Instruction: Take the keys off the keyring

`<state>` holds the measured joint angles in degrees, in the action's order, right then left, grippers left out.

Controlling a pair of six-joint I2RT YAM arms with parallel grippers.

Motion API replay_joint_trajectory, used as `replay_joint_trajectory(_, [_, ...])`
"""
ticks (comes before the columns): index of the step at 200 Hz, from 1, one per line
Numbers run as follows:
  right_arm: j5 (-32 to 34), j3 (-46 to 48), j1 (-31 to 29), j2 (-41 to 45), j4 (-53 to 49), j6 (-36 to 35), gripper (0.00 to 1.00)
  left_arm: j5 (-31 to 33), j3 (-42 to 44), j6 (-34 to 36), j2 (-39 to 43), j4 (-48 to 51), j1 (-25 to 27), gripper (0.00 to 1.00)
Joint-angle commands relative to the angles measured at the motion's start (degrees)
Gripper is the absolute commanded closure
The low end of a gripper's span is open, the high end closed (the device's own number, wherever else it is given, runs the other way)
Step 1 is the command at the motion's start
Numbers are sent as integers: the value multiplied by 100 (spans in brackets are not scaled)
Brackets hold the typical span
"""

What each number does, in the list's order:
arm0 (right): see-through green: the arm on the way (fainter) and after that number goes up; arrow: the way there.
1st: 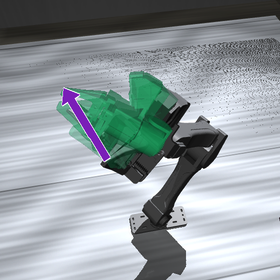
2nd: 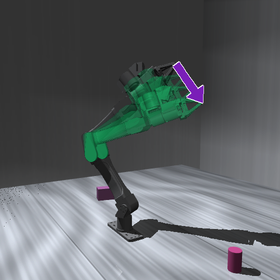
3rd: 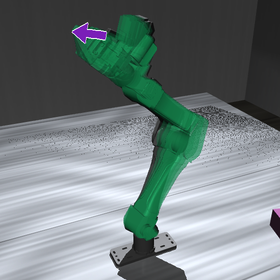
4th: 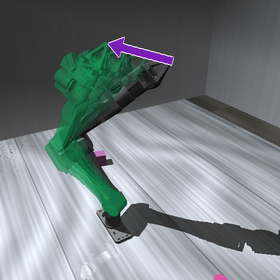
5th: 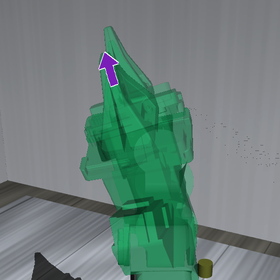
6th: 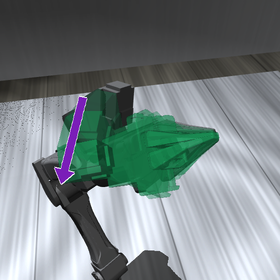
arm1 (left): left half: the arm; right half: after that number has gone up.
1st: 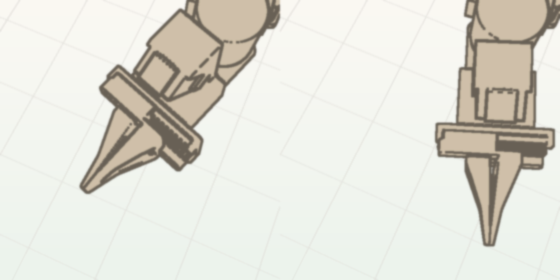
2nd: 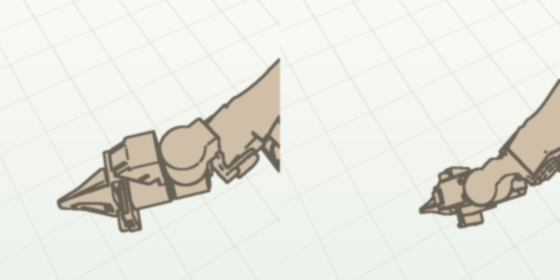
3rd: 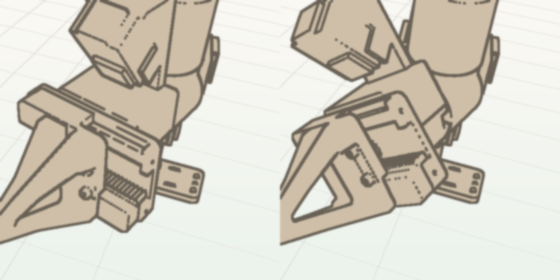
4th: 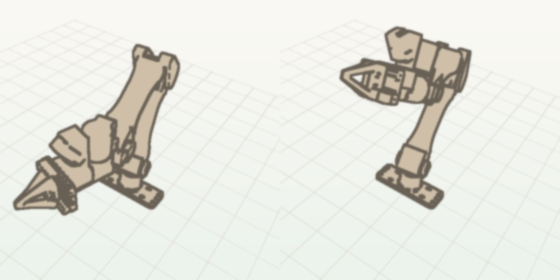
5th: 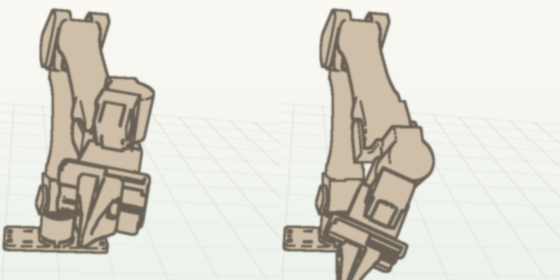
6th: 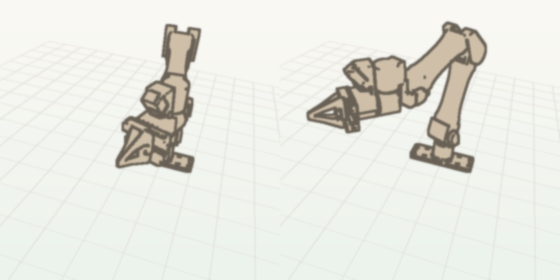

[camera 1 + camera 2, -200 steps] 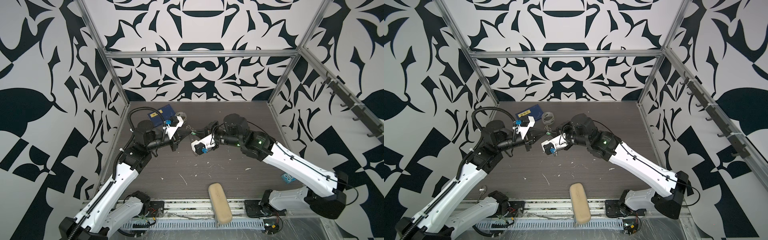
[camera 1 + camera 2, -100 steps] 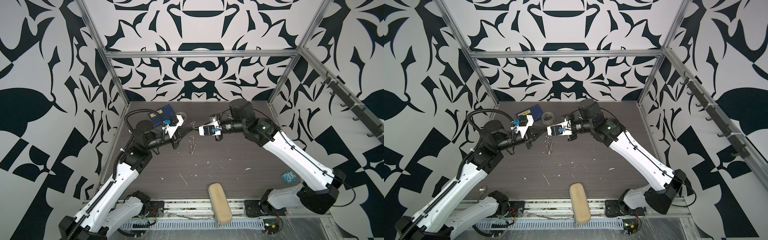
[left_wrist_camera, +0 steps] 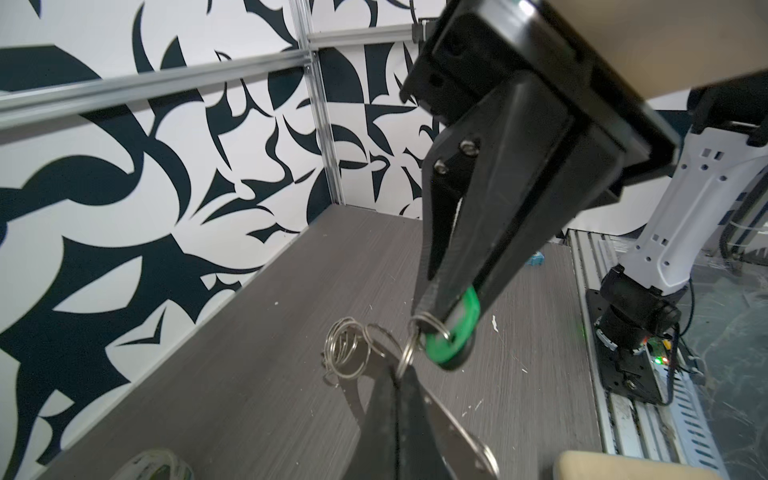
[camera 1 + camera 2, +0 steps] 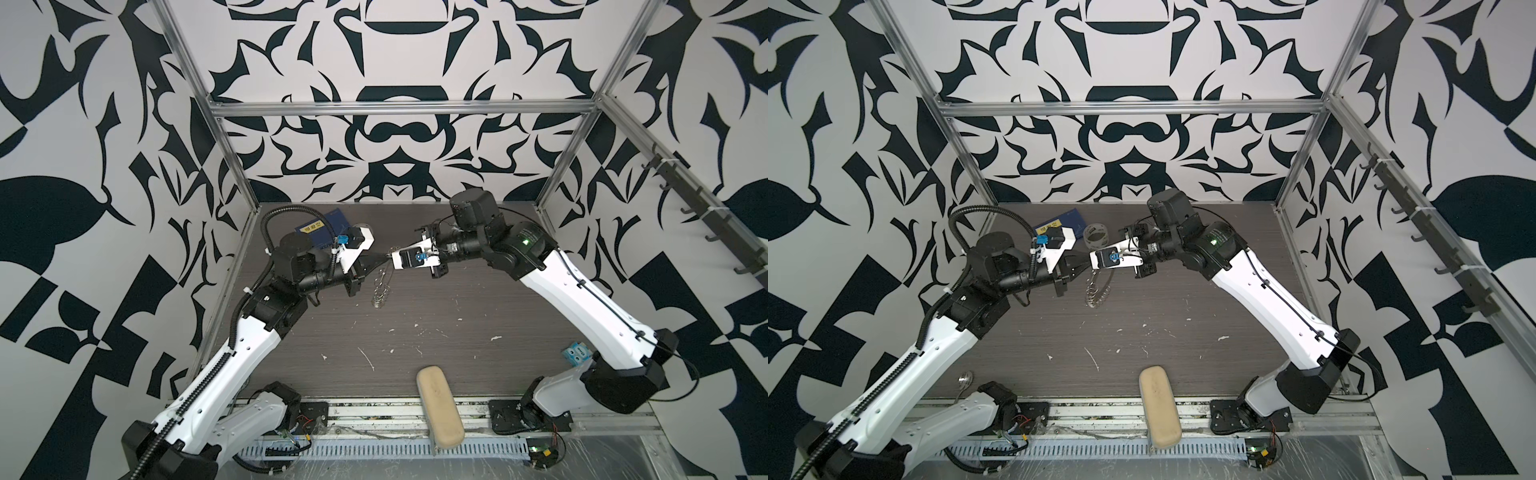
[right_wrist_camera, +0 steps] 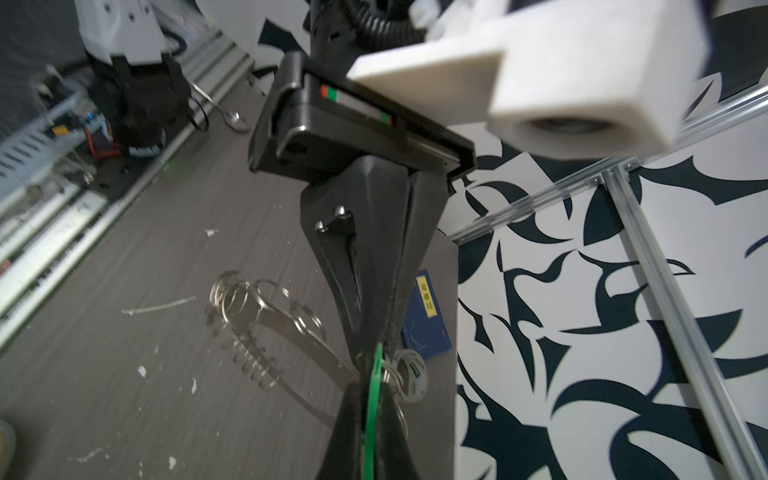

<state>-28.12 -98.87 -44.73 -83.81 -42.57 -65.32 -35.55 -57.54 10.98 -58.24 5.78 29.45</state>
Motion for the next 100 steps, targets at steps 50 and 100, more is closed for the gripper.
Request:
replay_joint_trajectory(50, [-1208,135,-427,131,727,366,100,-277,238,-43,67,-1212,175,100])
replay_joint_trajectory(100, [280,791,-460,419,837,-479,100,-309,520,6,196,-2057,210,100])
